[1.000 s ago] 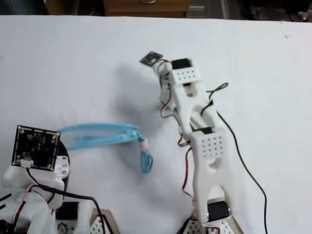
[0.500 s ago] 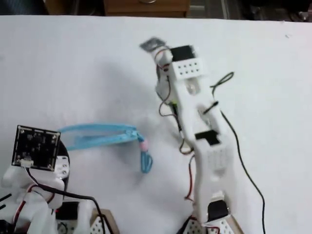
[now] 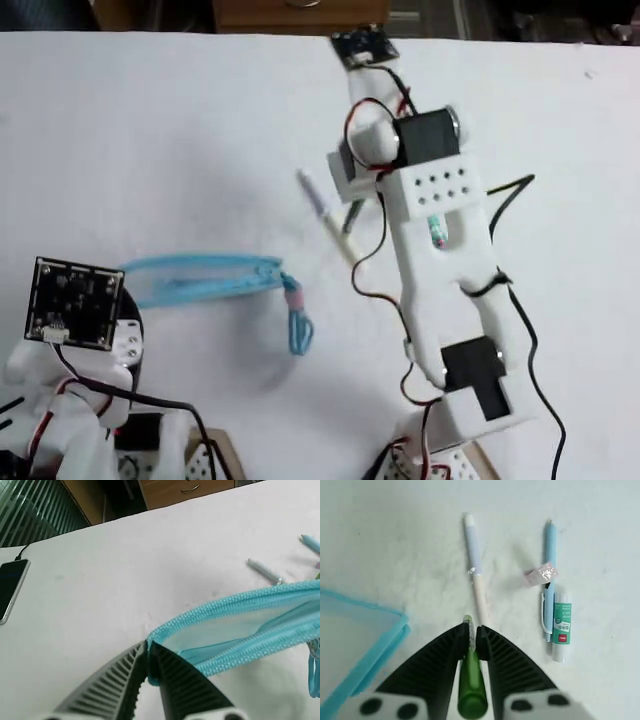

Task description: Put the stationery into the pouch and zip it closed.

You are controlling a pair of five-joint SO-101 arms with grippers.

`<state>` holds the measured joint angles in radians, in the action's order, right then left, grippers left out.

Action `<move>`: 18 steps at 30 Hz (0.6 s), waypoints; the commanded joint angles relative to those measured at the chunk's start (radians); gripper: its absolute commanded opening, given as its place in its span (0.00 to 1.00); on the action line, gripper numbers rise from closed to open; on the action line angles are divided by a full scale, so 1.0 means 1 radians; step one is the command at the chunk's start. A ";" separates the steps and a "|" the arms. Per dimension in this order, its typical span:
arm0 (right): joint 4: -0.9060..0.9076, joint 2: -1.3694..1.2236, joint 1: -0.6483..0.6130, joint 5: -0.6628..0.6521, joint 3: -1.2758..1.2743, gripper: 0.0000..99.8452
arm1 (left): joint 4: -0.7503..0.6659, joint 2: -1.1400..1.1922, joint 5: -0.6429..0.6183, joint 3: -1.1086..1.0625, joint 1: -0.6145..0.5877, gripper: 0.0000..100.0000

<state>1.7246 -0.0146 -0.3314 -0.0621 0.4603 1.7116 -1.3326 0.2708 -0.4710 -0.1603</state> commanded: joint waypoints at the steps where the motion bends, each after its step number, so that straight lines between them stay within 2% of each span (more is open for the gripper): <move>1: -0.012 0.068 -0.002 0.074 0.060 0.02 | 0.020 0.005 0.002 -0.032 -0.005 0.02; 7: 0.036 0.183 -0.001 0.181 0.242 0.02 | 0.018 0.005 0.000 -0.034 -0.005 0.02; 12: 0.044 0.369 -0.005 0.199 0.301 0.02 | 0.018 0.005 -0.002 -0.031 -0.012 0.02; 18: 0.045 0.613 -0.159 0.193 0.199 0.02 | 0.017 0.005 -0.002 -0.031 -0.012 0.02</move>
<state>1.7538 0.4902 -0.4173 0.1297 0.6997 1.7116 -1.3326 0.2708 -0.4710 -0.1603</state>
